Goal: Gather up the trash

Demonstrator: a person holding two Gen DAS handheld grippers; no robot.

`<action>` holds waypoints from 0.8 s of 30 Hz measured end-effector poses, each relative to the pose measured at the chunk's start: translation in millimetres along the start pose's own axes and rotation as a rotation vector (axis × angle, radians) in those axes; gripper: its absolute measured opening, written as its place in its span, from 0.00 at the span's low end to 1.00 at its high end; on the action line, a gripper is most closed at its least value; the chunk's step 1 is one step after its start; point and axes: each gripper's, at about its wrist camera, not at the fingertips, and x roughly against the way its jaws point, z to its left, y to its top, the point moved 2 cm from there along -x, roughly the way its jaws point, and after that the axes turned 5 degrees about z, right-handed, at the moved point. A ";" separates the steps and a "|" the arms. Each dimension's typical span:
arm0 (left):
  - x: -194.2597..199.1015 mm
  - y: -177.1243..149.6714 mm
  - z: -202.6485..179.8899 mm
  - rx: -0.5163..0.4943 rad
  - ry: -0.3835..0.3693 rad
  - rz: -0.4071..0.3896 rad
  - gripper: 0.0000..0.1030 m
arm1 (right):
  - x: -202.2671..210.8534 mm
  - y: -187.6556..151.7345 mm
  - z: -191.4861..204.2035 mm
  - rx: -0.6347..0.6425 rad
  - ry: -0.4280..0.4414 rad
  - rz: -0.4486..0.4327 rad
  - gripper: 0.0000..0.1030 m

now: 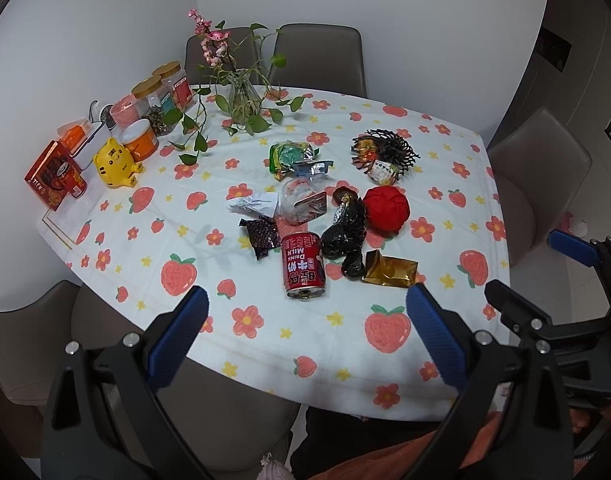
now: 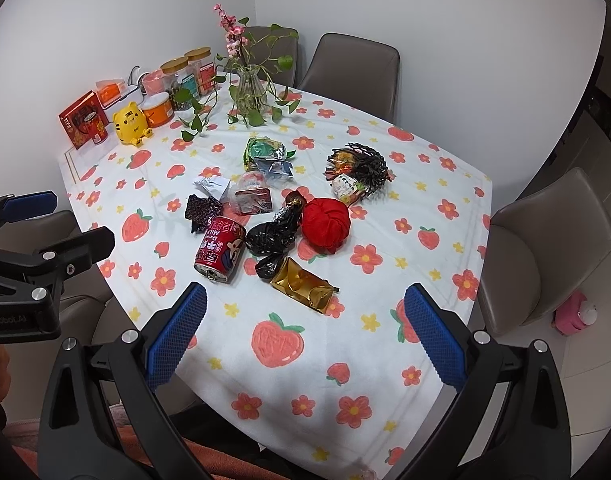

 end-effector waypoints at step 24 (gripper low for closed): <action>-61.6 2.8 16.7 0.023 -0.019 0.113 0.96 | -58.2 10.8 -1.0 0.027 0.000 0.090 0.93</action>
